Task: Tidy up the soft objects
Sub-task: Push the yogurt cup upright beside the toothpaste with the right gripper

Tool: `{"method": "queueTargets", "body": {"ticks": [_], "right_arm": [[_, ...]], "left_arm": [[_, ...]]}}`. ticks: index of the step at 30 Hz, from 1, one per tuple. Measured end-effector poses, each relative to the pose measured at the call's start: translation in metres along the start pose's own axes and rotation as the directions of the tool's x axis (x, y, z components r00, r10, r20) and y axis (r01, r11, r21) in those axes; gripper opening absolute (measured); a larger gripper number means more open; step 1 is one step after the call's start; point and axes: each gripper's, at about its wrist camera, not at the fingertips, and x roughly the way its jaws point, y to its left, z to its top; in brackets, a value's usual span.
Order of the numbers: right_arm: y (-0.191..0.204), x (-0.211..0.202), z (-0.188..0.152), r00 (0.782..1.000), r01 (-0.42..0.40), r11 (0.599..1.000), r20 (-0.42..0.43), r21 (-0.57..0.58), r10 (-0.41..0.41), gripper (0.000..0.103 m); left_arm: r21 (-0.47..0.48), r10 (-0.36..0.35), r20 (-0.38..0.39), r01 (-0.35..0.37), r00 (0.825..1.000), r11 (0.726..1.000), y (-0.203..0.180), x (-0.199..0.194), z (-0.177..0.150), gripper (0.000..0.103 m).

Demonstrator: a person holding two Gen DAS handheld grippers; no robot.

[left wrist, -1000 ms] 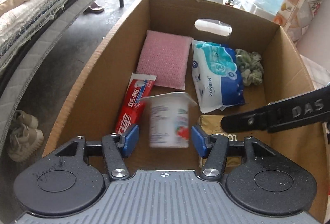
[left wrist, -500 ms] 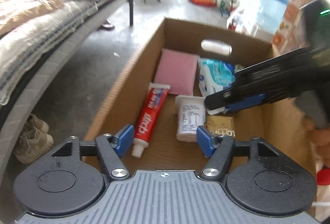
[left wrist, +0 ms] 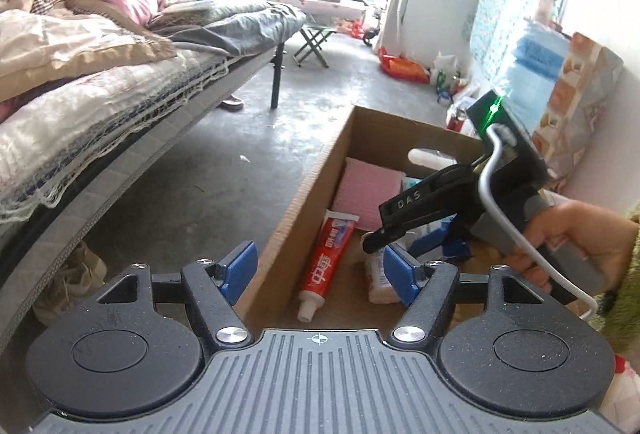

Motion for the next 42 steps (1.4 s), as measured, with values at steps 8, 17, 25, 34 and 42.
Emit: {"method": "queueTargets", "body": {"ticks": [8,17,25,34,42], "right_arm": [[0.012,0.005,-0.011,0.997,0.016,0.998,0.078,-0.053,-0.012,0.060],[0.034,-0.016,-0.033,0.959,0.118,0.971,0.279,-0.207,-0.057,0.058],[0.058,-0.027,-0.053,0.958,0.138,0.942,0.283,-0.305,-0.049,0.058],[0.049,-0.028,-0.035,0.966,0.111,0.976,0.252,-0.189,-0.061,0.079],[0.035,0.010,0.006,0.987,0.079,0.991,0.145,-0.107,-0.063,0.083]], "left_arm": [[-0.050,0.019,-0.003,-0.020,1.000,0.999,0.020,-0.002,-0.007,0.070],[-0.074,0.014,0.002,-0.014,1.000,0.997,0.030,-0.003,-0.013,0.070],[-0.090,0.011,0.002,-0.010,1.000,0.996,0.034,-0.006,-0.017,0.070],[-0.100,0.001,0.011,0.001,1.000,0.995,0.034,-0.012,-0.018,0.070],[-0.120,0.009,0.011,-0.007,1.000,0.993,0.045,-0.008,-0.016,0.070]]}}
